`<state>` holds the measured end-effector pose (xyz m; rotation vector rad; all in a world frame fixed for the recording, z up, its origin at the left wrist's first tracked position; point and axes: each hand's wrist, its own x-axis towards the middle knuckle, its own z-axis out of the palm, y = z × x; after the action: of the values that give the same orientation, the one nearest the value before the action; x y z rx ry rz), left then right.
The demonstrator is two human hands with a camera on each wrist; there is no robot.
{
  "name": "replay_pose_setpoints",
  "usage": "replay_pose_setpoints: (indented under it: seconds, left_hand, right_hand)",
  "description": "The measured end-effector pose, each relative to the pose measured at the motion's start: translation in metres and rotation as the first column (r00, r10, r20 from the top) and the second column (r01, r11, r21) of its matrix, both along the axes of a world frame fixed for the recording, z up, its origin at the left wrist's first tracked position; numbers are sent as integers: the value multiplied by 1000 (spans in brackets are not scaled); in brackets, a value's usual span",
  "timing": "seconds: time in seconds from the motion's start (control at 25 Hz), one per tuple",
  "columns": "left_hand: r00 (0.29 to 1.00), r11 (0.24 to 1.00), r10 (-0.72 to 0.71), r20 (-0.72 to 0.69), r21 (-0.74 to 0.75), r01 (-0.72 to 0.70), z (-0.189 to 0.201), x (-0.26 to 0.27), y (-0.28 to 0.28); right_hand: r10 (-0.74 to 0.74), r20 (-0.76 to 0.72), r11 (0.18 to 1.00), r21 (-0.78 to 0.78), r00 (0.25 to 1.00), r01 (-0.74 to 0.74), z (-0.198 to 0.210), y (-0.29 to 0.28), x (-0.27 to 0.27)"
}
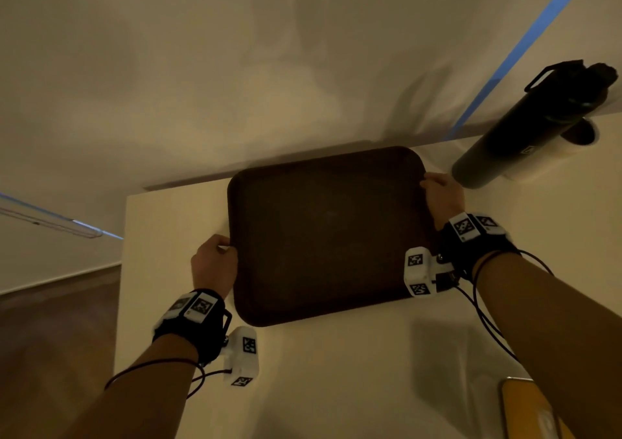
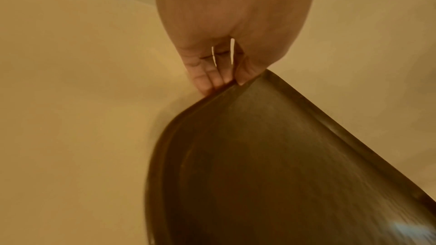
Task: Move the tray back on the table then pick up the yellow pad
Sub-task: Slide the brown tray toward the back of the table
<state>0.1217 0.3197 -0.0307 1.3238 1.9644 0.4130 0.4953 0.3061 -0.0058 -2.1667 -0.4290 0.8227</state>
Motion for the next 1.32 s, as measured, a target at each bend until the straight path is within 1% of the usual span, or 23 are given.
replay_pose_setpoints:
  seconds: [0.28, 0.52, 0.68, 0.8, 0.84, 0.92, 1.0, 1.04, 1.12, 1.24, 1.32]
  left_hand:
    - [1000, 1000, 12, 6, 8, -12, 5, 3, 0]
    - [1000, 1000, 14, 14, 2, -14, 3, 1, -1]
    - [1000, 1000, 8, 12, -11, -8, 2, 1, -2]
    - [999, 999, 44, 1, 4, -44, 5, -1, -1]
    - [998, 998, 59, -16, 33, -58, 8, -1, -3]
    - [998, 994, 46, -44, 106, -41, 16, 4, -12]
    - [999, 989, -7, -31, 147, 11, 24, 16, -28]
    - [999, 988, -50, -12, 146, 51, 29, 25, -38]
    - [986, 979, -163, 46, 130, 155, 38, 47, -59]
    - [933, 950, -311, 178, 61, 305, 49, 91, -102]
    - [879, 917, -389, 277, 20, 399, 55, 121, -135]
  right_hand:
    - [2, 44, 1000, -9, 999, -1, -5, 11, 0]
    - [50, 63, 999, -12, 997, -49, -9, 10, 5]
    - [102, 69, 994, -46, 992, -99, -4, 7, 8]
    - [86, 112, 996, -25, 990, -84, 2, -6, 7]
    - [92, 141, 996, -15, 986, -91, 6, -14, 6]
    - [173, 174, 985, -33, 969, -170, 15, -37, 1]
    - [259, 121, 966, -44, 958, -256, 28, -64, -3]
    - [273, 73, 962, -34, 959, -271, 36, -81, -4]
    - [263, 13, 965, 2, 965, -263, 50, -114, -3]
    - [223, 56, 974, 32, 973, -225, 64, -178, 5]
    - [166, 74, 984, 58, 983, -170, 67, -223, 13]
